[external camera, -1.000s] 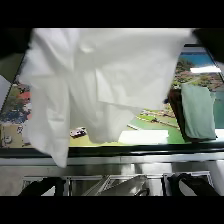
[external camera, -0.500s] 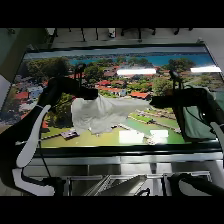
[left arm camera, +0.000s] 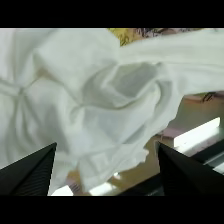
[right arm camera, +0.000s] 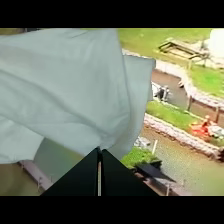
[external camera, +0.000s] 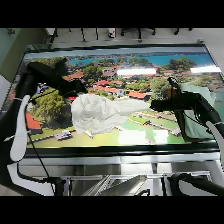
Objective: Fold the shirts.
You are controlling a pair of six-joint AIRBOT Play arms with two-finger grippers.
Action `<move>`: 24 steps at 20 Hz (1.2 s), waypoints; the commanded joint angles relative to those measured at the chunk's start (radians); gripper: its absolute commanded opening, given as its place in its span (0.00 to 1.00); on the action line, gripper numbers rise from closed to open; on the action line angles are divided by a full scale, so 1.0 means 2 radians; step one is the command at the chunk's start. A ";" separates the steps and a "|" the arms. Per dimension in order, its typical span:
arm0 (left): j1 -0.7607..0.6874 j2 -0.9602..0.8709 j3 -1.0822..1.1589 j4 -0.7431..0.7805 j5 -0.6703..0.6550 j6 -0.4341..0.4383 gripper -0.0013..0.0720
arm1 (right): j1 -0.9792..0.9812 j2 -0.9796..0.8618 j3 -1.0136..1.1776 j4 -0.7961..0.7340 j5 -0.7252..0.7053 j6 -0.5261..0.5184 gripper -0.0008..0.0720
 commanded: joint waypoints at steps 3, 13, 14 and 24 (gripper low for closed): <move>0.037 0.141 -0.249 0.040 -0.018 -0.026 0.95 | -0.009 0.003 0.001 0.002 -0.001 -0.006 0.03; 0.017 0.098 -0.440 -0.073 -0.206 0.023 0.95 | -0.009 0.003 0.001 0.005 -0.011 -0.013 0.03; 0.017 0.082 -0.422 -0.072 -0.207 0.024 0.95 | -0.009 0.003 0.001 0.005 -0.014 -0.013 0.03; 0.020 0.071 -0.242 -0.061 -0.153 0.024 0.05 | -0.019 0.028 0.020 0.013 -0.025 -0.013 0.03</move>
